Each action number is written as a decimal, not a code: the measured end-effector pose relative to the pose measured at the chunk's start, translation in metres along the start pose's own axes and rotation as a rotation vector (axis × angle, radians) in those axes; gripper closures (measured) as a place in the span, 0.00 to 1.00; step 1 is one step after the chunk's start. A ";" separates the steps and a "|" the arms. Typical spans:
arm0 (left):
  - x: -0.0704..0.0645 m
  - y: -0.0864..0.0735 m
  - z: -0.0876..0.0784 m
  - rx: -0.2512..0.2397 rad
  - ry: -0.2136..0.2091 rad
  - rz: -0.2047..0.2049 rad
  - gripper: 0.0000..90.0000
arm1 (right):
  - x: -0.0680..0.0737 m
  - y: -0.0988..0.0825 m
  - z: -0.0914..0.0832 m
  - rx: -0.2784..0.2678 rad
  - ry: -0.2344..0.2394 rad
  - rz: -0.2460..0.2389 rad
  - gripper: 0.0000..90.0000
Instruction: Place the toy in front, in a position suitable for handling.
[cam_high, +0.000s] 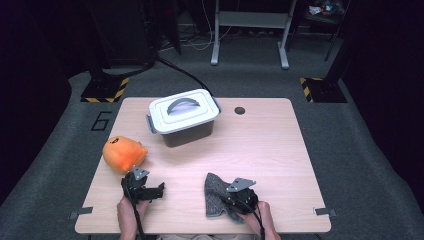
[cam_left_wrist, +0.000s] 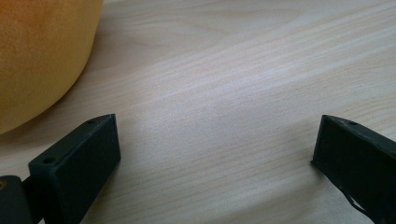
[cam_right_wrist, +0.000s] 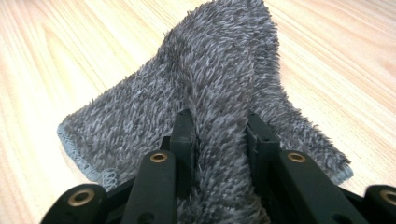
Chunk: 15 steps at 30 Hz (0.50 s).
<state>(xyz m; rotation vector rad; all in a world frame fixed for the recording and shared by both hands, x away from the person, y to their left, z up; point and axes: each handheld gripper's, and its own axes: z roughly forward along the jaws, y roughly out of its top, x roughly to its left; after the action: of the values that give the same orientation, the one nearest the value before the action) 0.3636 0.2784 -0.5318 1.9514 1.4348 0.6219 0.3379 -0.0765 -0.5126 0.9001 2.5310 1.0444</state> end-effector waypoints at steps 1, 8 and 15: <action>0.000 0.000 0.000 0.000 0.000 0.000 0.01 | 0.000 0.000 0.000 0.000 0.000 0.000 0.77; 0.000 0.000 0.000 -0.002 0.002 -0.001 0.01 | -0.004 0.002 -0.012 -0.048 -0.005 0.028 0.77; 0.000 0.000 0.000 -0.002 0.001 -0.001 0.01 | -0.015 0.004 -0.029 -0.096 -0.028 0.058 0.76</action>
<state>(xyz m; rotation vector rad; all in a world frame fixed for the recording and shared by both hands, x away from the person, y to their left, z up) 0.3636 0.2783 -0.5321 1.9485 1.4354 0.6240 0.3380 -0.0998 -0.4895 0.9598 2.4230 1.1515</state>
